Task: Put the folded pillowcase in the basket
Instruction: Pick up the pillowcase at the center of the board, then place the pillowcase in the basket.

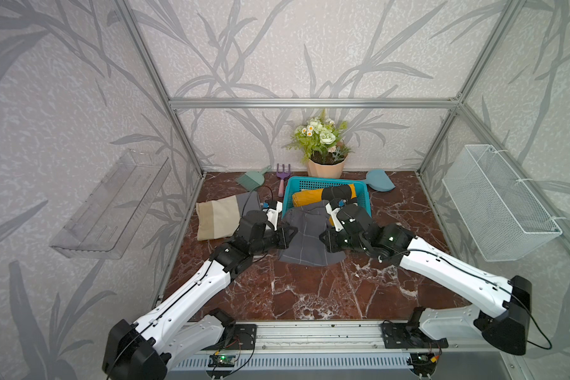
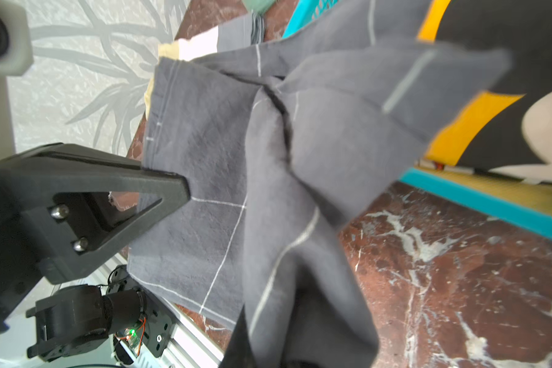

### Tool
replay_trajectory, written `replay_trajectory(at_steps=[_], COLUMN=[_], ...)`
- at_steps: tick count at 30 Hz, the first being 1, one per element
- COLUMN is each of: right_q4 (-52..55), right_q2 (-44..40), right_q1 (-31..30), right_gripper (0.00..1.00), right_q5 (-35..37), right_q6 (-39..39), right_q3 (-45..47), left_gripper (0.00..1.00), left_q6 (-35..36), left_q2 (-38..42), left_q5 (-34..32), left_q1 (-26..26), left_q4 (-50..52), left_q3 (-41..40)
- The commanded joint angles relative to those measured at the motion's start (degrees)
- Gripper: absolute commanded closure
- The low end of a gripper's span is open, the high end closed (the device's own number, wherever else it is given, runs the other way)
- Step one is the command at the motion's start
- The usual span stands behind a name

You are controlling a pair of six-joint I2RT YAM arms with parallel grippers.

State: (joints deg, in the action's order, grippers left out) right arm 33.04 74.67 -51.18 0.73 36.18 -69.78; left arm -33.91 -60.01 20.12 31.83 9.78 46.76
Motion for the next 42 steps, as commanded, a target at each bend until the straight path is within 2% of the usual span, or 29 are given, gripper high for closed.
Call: replay_trajectory(at_steps=[1, 13, 21, 30, 42], right_q4=[4.89, 5.69, 3.76, 0.45, -1.21], right_q2=[-0.11, 4.91, 10.11, 16.85, 30.74], right_q1=[0.44, 14.09, 21.9, 27.03, 31.05], right_gripper=[1.0, 1.0, 1.0, 1.0, 1.0], right_q5=[3.78, 1.57, 1.83, 2.32, 1.57], right_q6=[-2.52, -8.81, -11.66, -12.29, -14.07], right_q3=[-3.81, -11.59, -14.16, -16.44, -20.74], left_gripper=[1.0, 1.0, 1.0, 1.0, 1.0], left_q6=[1.73, 5.03, 6.77, 8.15, 8.6], left_q2=[-1.8, -12.78, -27.59, -39.6, -50.01], left_q5=[0.37, -5.09, -5.92, -3.72, -1.23], left_q1=[0.22, -0.19, -2.25, -7.23, -11.08], left_q4=[-1.97, -11.34, -16.79, -17.26, -15.19], left_q3=[3.93, 12.13, 20.34, 28.59, 35.16])
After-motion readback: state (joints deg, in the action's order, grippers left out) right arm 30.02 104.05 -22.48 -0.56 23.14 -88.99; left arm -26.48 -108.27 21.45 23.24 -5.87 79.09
